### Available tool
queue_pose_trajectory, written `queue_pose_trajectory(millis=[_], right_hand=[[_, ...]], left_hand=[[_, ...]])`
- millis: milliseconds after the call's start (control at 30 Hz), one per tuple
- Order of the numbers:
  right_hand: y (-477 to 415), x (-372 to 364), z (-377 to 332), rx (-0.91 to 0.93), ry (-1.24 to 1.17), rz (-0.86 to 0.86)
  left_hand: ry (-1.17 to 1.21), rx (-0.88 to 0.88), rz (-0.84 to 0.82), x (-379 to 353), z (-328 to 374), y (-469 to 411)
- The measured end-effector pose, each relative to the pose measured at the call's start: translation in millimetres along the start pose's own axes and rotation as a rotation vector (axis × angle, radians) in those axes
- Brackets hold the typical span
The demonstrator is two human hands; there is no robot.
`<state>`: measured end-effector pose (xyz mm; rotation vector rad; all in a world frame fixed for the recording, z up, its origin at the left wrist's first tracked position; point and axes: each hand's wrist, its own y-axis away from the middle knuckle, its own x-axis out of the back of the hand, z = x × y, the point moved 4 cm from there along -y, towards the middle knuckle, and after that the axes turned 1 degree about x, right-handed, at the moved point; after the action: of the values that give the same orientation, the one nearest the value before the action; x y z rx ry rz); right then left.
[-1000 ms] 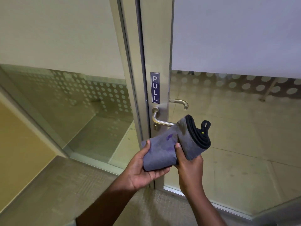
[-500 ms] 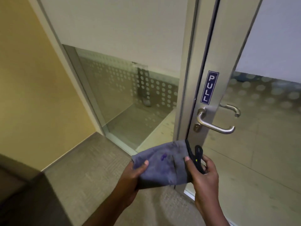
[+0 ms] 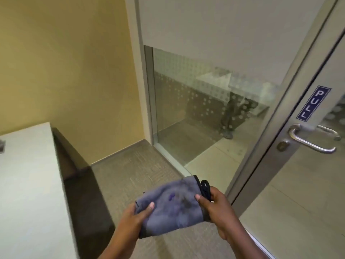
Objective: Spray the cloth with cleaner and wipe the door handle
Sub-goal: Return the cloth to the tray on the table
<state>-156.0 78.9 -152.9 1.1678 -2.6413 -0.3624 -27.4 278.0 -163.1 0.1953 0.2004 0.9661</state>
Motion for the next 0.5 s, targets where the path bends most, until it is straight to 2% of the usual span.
queue_pose_trajectory(millis=[233,367,500], right_hand=[[75,-124,0,0.040,-0.003,-0.110],[107,-184,-2,0.058,0.039,-0.209],[126,-230,-2,0.065,0.078,-0.290]], left_hand=[[0.100,0.084,0.055,131,-3,91],[0.137,0.065,0.135,194,-2,134],[0.196,0.118,0.229,236,-8,163]])
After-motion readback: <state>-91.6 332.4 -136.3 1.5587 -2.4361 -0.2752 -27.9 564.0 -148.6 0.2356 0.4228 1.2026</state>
